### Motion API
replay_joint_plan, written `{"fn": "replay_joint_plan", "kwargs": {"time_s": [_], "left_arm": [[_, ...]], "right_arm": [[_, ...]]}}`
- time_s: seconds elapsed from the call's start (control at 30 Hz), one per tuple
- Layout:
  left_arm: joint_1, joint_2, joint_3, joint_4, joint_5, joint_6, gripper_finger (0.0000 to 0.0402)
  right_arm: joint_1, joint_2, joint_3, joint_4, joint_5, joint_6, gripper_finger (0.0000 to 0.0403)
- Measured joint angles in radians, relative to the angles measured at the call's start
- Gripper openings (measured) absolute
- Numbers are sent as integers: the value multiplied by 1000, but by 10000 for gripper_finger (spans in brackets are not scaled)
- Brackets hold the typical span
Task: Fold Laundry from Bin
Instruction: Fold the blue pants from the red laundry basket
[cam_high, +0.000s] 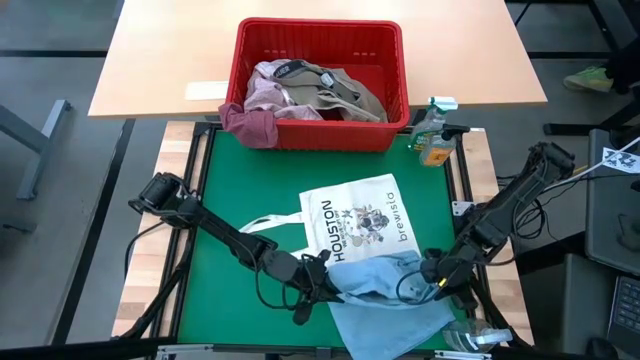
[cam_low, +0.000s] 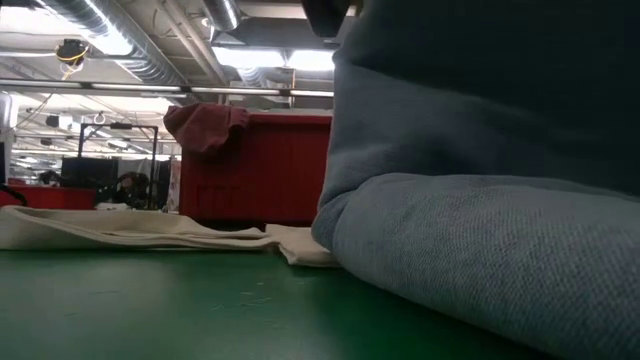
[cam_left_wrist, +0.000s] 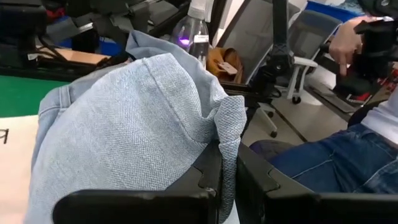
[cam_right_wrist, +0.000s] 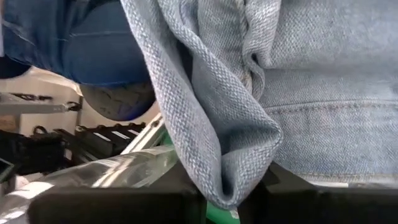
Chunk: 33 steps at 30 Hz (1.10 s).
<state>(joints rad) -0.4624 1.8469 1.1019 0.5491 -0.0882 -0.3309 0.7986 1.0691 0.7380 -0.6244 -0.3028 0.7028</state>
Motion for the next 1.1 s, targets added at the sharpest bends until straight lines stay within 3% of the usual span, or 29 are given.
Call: {"fn": "replay_joint_plan", "kwargs": {"time_s": [0.33, 0.47, 0.7, 0.87, 1.1], "left_arm": [[-26, 27, 4, 31, -4, -73, 20], [-43, 109, 58, 53, 16, -104, 20], [-57, 284, 210, 42, 141, -106, 20], [-56, 341, 241, -83, 156, -111, 20], [-23, 341, 243, -364, 43, -108, 18]], "right_arm": [[-1, 115, 2, 12, -92, -14, 53], [0, 138, 0, 32, -116, -55, 53], [2, 195, -1, 38, -134, -117, 53], [1, 277, -1, 43, -89, -162, 53], [-55, 364, -1, 32, 5, -216, 53]]}}
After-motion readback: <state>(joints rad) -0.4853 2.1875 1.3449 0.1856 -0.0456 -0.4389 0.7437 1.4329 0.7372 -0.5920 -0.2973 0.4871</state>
